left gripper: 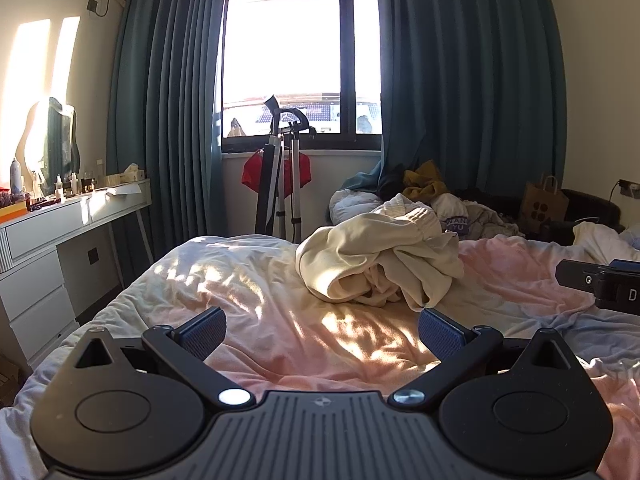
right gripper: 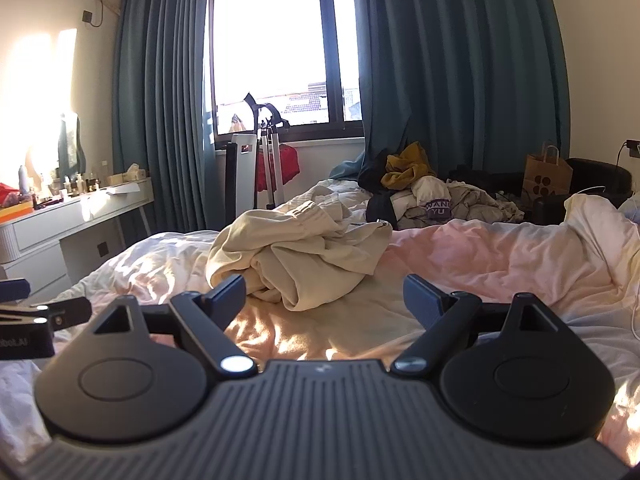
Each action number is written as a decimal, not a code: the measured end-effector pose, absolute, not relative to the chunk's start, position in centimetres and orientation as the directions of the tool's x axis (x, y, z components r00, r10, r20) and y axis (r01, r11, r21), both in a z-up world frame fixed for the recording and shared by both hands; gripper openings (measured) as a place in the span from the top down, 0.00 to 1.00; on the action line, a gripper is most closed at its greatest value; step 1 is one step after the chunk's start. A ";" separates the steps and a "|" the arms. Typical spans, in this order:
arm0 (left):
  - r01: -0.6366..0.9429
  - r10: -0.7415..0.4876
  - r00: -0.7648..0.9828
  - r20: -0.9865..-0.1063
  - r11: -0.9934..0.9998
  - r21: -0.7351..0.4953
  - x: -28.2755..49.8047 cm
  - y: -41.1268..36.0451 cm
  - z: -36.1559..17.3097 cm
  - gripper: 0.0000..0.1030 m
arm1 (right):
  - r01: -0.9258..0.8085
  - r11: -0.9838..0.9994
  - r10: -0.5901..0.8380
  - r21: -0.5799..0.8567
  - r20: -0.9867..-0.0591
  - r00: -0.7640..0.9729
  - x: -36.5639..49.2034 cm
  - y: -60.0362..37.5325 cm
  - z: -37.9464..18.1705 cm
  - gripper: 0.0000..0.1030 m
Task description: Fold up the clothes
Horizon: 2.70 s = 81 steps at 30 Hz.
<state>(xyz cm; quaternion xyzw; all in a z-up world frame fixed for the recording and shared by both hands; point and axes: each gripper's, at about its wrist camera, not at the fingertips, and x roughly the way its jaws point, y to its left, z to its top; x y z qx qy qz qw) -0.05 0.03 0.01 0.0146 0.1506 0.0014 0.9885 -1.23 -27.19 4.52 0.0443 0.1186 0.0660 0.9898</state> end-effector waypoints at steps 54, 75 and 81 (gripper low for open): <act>0.009 0.019 0.947 -0.319 0.996 0.087 0.4 -1.0 -0.7 0.00 | -0.107 0.991 0.124 0.085 -0.242 0.962 -1.1 -26.8 4.2 0.15; 0.104 -0.122 0.897 -0.425 0.992 -0.065 11.4 -3.1 0.2 0.04 | -0.065 0.991 0.091 0.114 -0.233 0.968 -1.9 -27.7 5.0 0.15; 0.109 -0.125 0.902 -0.414 0.992 -0.062 22.8 -8.4 2.5 0.04 | -0.029 0.984 0.081 0.176 -0.297 0.952 0.4 -29.8 3.4 0.15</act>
